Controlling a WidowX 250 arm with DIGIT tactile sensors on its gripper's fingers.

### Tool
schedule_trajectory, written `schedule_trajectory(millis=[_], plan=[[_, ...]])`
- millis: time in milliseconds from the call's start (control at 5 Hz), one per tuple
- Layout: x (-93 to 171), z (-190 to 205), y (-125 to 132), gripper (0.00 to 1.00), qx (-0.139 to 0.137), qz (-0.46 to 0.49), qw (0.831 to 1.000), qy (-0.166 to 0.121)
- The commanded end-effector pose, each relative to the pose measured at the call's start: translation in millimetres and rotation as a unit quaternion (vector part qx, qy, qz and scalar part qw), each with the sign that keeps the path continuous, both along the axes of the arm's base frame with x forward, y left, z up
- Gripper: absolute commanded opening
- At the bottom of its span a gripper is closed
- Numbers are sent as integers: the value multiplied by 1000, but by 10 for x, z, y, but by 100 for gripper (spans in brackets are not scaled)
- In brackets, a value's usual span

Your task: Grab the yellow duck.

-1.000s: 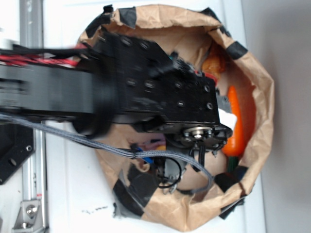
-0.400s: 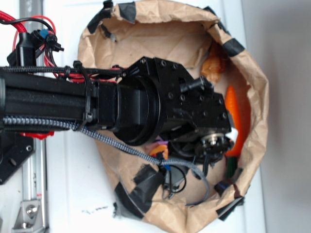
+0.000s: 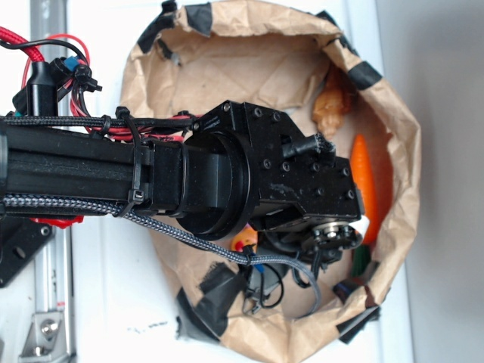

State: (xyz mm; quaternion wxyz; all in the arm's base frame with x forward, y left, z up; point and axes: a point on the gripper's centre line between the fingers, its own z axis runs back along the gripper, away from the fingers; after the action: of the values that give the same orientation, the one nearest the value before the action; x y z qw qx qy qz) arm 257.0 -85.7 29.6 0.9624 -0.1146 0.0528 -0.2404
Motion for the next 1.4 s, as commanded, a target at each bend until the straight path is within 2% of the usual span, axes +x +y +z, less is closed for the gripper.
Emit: schedule_trajectory(millis=[0, 200, 400, 600, 800, 1000, 1200], plan=[[-149, 140, -245, 0, -3, -38, 999, -12], [-159, 184, -228, 0, 3, -37, 999, -20], [-84, 534, -4, 0, 39, 40, 995, -85], [40, 1016, 375, 0, 61, 137, 976, -156], [136, 1361, 509, 0, 69, 157, 969, -177], [172, 1362, 475, 0, 99, 159, 968, -167], [176, 1367, 492, 0, 82, 182, 966, -167]])
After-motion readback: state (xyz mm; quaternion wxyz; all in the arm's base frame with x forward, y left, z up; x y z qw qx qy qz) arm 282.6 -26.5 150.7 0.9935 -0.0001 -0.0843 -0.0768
